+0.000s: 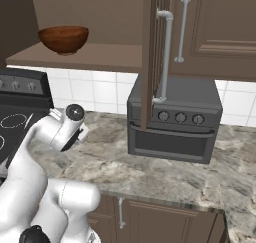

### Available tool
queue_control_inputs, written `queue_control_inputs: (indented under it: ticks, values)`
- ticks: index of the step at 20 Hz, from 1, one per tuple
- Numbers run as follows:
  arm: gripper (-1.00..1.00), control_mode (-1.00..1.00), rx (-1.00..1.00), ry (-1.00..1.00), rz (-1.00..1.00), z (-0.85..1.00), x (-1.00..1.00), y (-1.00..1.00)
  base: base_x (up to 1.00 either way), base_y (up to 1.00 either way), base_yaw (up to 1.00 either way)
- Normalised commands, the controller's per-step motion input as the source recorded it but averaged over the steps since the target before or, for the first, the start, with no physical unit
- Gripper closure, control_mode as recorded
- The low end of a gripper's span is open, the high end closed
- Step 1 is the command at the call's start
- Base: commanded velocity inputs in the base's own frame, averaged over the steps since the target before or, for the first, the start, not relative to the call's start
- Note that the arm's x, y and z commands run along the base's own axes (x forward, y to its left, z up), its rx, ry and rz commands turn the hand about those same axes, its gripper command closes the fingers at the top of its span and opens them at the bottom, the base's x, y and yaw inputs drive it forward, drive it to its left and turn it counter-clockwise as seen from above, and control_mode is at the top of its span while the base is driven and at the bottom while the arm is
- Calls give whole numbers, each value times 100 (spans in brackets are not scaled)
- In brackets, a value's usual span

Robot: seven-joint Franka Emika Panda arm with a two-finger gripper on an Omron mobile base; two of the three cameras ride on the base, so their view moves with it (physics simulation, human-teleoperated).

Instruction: Open the cabinet. Pick the bowls from the counter and place them in the cabinet. Then close the cabinet.

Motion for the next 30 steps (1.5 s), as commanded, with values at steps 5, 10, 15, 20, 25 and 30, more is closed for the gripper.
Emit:
queue_control_inputs:
  ticks: [5, 10, 15, 20, 25, 30]
  values:
    - [-100, -100, 1, 0, 1, 0, 30, 18, 0, 0, 0]
    - [-100, -100, 4, 2, 0, -8, 16, 13, 0, 0, 0]
    - [-100, -100, 6, 4, 0, -17, 13, 4, 0, 0, 0]
    - [-100, -100, 5, 1, 0, -21, 6, 11, 0, 0, 0]
    - [-100, -100, 0, 0, 0, -11, 3, 14, 0, 0, 0]
    - [-100, -100, 0, 0, 0, -14, 10, 10, 0, 0, 0]
